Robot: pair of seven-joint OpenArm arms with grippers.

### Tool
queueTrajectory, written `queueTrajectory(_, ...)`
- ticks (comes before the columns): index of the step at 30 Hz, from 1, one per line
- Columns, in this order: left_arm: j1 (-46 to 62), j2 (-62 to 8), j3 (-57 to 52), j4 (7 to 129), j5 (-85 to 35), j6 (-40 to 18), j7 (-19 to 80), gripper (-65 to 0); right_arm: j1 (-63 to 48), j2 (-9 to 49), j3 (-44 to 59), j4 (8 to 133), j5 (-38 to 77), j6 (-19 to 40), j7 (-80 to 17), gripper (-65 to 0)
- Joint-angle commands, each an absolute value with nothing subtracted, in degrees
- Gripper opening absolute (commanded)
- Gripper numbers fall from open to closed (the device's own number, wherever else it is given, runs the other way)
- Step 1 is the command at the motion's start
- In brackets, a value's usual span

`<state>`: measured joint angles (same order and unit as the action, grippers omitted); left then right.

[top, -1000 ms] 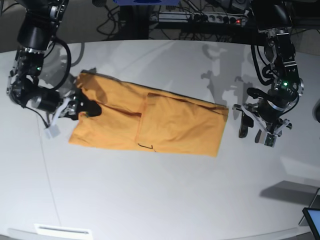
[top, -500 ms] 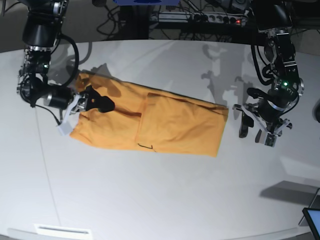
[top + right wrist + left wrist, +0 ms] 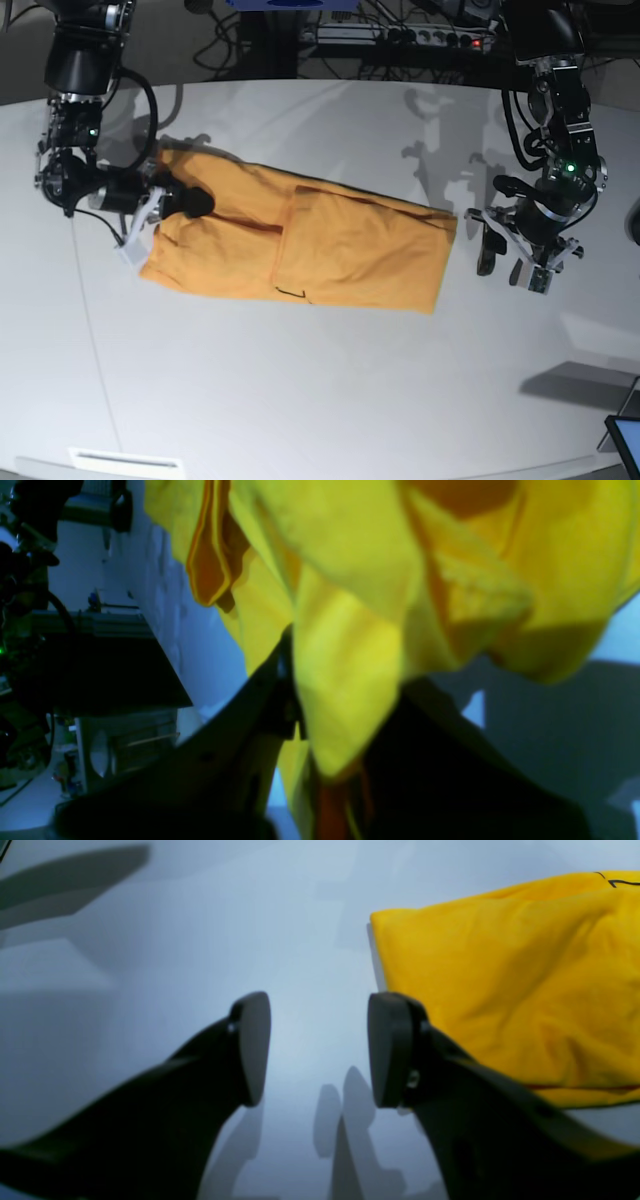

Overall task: Fold the T-shirt properly
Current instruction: 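Grasp the end of the yellow shirt strip with the right gripper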

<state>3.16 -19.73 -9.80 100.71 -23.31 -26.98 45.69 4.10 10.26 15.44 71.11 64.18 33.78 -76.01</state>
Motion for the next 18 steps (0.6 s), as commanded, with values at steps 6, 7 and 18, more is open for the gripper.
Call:
queueTrajectory(6, 2.33, -20.79, -10.15, 99.65, -23.69, -26.68, 44.26, -33.9, 5.14, 10.95, 15.52, 72.04, 65.71, 33.8, -75.47, -47.9)
queueTrajectory(7, 2.33, -20.79, -10.15, 99.21, -23.69, -26.68, 44.26, -33.9, 5.23, 10.95, 15.52, 72.04, 65.71, 33.8, -75.47, -44.3)
queueTrajectory(18, 1.19, -20.79, -9.98, 97.98, -23.69, -26.68, 44.26, -33.9, 7.16, 11.03, 15.6, 71.69, 65.71, 33.8, -75.21, -16.4)
